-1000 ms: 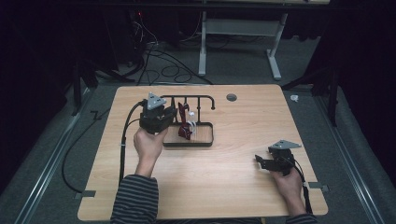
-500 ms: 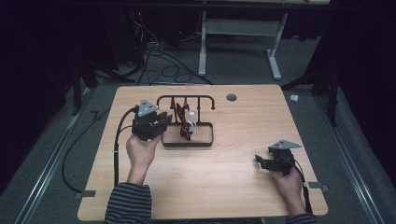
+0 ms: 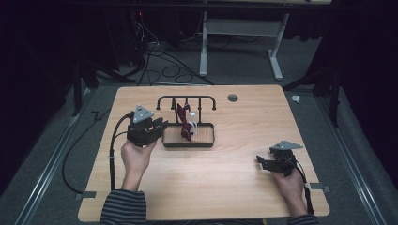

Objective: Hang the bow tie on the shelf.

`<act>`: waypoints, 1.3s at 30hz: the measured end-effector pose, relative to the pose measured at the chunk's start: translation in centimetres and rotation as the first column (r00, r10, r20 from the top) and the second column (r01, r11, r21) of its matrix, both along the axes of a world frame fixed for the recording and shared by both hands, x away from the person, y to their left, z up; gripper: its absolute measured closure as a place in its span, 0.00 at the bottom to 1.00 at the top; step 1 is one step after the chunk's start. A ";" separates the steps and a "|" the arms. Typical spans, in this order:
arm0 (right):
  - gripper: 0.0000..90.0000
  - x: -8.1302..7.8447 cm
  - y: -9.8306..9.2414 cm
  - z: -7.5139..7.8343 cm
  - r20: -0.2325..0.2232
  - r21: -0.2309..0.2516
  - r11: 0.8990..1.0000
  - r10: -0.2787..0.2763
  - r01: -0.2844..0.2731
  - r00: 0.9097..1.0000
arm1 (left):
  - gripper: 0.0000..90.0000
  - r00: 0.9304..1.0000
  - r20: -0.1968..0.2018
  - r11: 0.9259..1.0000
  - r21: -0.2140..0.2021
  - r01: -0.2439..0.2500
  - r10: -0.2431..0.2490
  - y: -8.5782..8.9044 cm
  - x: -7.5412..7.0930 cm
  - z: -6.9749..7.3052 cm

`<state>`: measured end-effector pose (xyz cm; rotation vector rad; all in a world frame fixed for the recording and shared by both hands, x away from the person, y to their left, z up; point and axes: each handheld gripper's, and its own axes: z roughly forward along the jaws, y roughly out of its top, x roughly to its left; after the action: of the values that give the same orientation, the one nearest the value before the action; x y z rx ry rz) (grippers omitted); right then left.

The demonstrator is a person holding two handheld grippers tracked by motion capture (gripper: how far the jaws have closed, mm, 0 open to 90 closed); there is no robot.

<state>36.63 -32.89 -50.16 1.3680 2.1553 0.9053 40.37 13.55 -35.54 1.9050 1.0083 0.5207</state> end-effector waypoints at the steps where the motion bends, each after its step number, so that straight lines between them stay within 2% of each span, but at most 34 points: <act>1: 0.34 0.0 0.0 0.0 -0.002 0.000 1.000 0.001 -0.001 1.000 | 0.81 1.000 0.001 1.000 -0.002 0.001 -0.001 0.1 -0.1 0.0; 30: 0.34 0.0 0.0 0.0 0.000 0.000 1.000 0.000 0.000 1.000 | 0.77 0.999 -0.022 0.999 -0.024 -0.037 0.037 2.7 -1.7 -2.0; 39: 0.34 0.0 0.0 0.0 0.000 0.000 1.000 0.000 0.000 1.000 | 0.75 0.999 -0.017 0.999 -0.021 -0.048 0.047 3.3 -2.3 -2.0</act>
<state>36.62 -32.88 -50.17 1.3676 2.1551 0.9052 38.07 16.81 -37.53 1.8729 1.0679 0.5202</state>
